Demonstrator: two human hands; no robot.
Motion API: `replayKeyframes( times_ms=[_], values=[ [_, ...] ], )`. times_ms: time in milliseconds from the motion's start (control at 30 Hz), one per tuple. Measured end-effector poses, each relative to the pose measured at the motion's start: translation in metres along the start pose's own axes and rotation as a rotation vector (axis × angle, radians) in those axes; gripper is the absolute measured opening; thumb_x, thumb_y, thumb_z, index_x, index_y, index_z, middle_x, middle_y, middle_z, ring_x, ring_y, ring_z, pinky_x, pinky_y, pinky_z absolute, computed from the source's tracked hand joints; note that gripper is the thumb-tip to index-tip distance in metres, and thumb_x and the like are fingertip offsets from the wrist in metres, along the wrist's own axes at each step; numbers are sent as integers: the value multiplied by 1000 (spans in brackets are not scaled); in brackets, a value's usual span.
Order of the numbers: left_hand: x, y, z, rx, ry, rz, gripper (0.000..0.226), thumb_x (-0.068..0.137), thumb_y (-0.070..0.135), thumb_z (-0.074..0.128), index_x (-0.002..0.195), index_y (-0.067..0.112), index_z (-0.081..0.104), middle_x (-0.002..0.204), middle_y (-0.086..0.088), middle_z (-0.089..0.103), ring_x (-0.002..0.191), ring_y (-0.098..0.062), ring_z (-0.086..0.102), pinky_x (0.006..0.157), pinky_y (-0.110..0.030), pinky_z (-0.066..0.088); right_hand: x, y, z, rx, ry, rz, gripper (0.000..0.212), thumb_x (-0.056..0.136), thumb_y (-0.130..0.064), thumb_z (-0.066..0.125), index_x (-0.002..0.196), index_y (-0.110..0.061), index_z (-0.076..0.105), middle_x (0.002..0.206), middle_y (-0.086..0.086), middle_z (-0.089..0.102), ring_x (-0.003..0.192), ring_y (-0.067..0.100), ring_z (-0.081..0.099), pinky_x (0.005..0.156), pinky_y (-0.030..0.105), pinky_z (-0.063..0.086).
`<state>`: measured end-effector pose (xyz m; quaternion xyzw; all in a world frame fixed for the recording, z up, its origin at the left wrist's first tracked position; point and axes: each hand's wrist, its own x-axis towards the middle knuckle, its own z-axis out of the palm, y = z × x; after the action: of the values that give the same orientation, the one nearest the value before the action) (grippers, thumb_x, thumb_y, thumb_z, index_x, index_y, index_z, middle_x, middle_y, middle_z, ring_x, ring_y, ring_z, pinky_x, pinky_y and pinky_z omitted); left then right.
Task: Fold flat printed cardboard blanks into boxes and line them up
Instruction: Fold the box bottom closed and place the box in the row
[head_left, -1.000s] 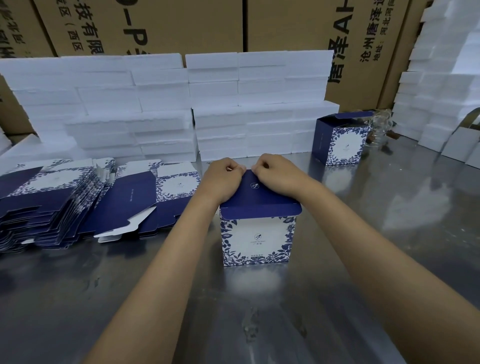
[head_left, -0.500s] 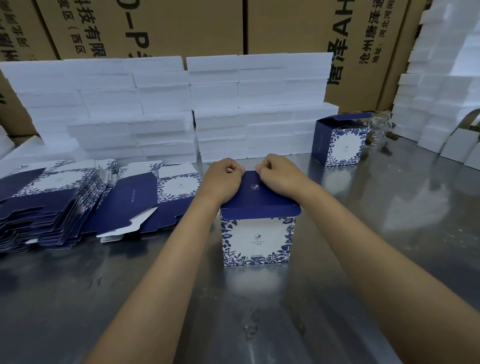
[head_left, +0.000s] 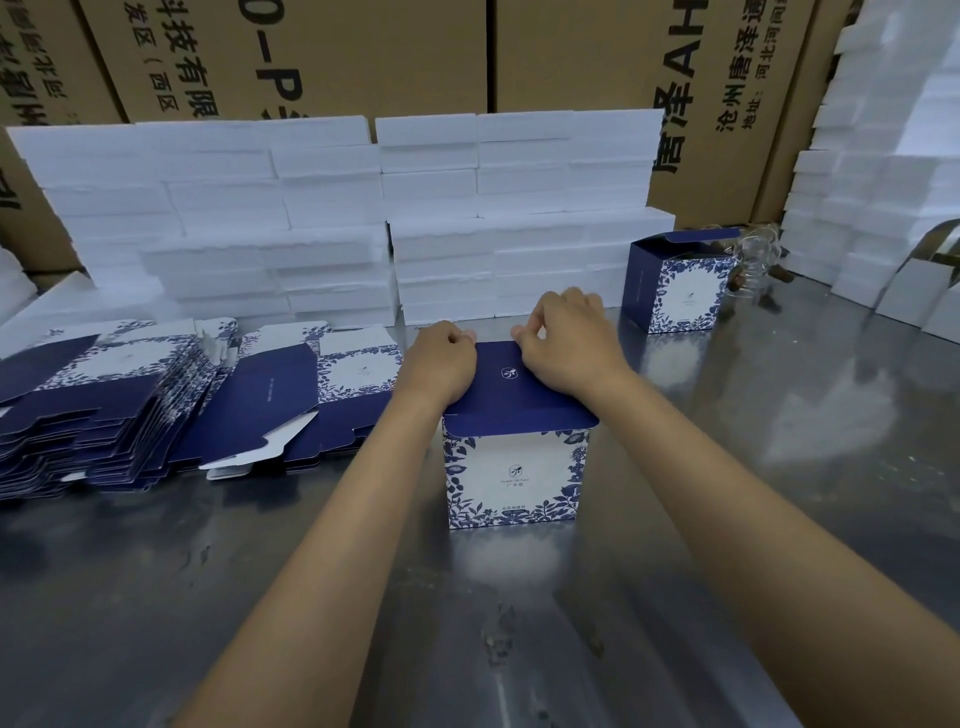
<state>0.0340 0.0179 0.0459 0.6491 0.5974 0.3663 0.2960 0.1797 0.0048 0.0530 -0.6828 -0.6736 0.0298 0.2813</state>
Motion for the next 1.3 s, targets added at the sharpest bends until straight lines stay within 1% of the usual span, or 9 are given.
replayKeyframes(
  times_ms=[167, 267, 400, 533, 667, 767, 900, 1133, 1300],
  values=[
    [-9, 3, -3, -154, -46, -33, 25, 106, 19, 38, 92, 12, 57, 95, -7, 57, 86, -23, 50, 67, -29, 38, -5, -9, -6, -96, 12, -221, 9, 98, -20, 58, 94, -13, 56, 102, 5, 63, 99, 28, 57, 83, 39, 46],
    [-21, 3, -3, -451, -90, -156, 29, 104, 15, 38, 94, 18, 65, 108, -9, 65, 83, -21, 59, 65, -27, 49, -12, -15, -12, -263, -7, -263, 15, 100, -23, 52, 100, -10, 60, 106, 7, 64, 99, 32, 60, 80, 39, 48],
    [-36, -6, 3, -739, -27, -209, 26, 101, 20, 50, 126, 23, 58, 130, -8, 63, 105, -23, 66, 90, -39, 55, -38, -20, -20, -292, -11, -236, 41, 102, -49, 45, 105, -13, 65, 110, 7, 61, 103, 29, 59, 74, 34, 35],
    [-58, -20, 14, -843, -28, -134, 46, 95, 22, 61, 137, 37, 49, 148, -4, 49, 92, -4, 69, 67, -22, 55, -73, -17, -18, -298, -20, -180, 61, 99, -67, 31, 101, -16, 64, 111, 5, 64, 107, 27, 58, 86, 40, 35],
    [-69, -21, 25, -756, 41, -59, 38, 95, 27, 64, 129, 41, 54, 143, -8, 49, 126, -19, 56, 101, -37, 48, -91, -5, -18, -290, 21, -189, 73, 95, -72, 21, 122, -19, 64, 128, -3, 65, 126, 23, 51, 103, 41, 31],
    [-70, -7, 33, -664, 109, 11, 26, 98, 18, 59, 114, 39, 59, 127, -8, 57, 111, -24, 62, 98, -43, 51, -98, 6, -20, -289, 93, -301, 64, 99, -66, 23, 117, -24, 67, 123, -9, 68, 120, 18, 54, 100, 37, 33],
    [-62, 5, 35, -527, 104, 78, 14, 99, 13, 58, 107, 18, 68, 103, 5, 64, 97, -15, 61, 88, -37, 50, -101, 32, -23, -19, 45, -291, 54, 97, -63, 47, 138, -31, 62, 149, -12, 55, 140, 5, 42, 114, 34, 24],
    [-85, 8, 30, -219, 88, 416, 9, 90, 20, 70, 84, 26, 72, 121, 18, 60, 116, 10, 51, 92, -12, 38, -106, 54, -23, 471, 114, -189, 37, 86, -34, 80, 120, -24, 71, 125, -15, 67, 126, 4, 53, 111, 33, 41],
    [-101, -1, 35, -216, -6, 542, 11, 87, 14, 75, 95, 21, 71, 115, 13, 64, 116, 0, 56, 96, -10, 38, -107, 59, -27, 633, 48, -187, 21, 89, -15, 78, 106, -26, 70, 121, -11, 68, 125, 8, 56, 110, 32, 43]
  ],
)
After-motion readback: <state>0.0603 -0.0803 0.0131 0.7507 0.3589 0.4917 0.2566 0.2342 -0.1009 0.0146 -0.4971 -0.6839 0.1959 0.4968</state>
